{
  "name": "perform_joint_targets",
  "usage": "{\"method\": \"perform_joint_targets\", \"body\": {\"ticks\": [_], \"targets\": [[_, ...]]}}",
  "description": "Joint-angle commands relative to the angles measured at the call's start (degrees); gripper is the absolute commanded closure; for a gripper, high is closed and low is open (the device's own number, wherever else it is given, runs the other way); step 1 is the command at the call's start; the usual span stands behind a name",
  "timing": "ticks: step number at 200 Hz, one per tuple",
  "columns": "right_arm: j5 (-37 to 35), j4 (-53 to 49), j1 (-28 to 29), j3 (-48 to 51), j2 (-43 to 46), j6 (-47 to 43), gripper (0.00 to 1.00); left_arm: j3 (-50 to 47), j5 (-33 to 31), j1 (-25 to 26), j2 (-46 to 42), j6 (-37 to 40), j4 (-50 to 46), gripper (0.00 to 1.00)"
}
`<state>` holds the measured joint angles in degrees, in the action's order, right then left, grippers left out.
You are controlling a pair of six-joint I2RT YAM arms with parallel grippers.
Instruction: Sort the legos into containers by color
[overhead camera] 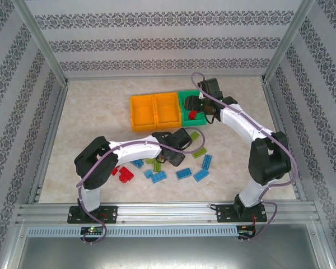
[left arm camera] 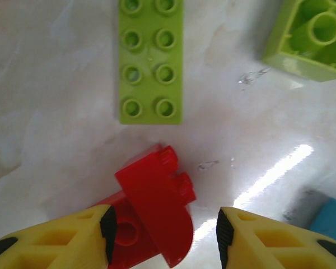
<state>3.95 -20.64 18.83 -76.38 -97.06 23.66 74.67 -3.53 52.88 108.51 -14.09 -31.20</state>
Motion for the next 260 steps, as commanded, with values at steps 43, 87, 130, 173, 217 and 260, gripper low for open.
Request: {"method": "perform_joint_targets", "body": {"ticks": [43, 87, 130, 173, 217, 260], "targets": [[0.4, 1.3, -3.2, 6.3, 4.3, -0.2, 0.31, 2.1, -3.0, 1.1, 0.8, -4.8, -2.9, 0.48], [0.7, 2.0, -4.6, 8.4, 5.2, 0.0, 0.3, 4.0, -2.5, 2.2, 3.0, -3.4, -3.4, 0.51], [0.9, 2.6, -5.9, 11.0, 6.7, -0.1, 0.3, 4.6, -2.5, 2.9, 3.4, -3.5, -2.9, 0.54], [1.4, 3.1, -8.0, 14.0, 8.7, -0.2, 0.29, 5.6, -2.3, 3.4, 4.6, -3.8, -3.2, 0.6], [2.0, 3.3, -9.7, 16.0, 10.5, -0.4, 0.29, 7.5, -2.8, 4.0, 6.5, -3.1, -3.9, 0.6], [2.5, 3.2, -10.9, 17.2, 11.4, -0.5, 0.28, 8.3, -3.6, 3.9, 7.9, -3.0, -4.6, 0.62]]}}
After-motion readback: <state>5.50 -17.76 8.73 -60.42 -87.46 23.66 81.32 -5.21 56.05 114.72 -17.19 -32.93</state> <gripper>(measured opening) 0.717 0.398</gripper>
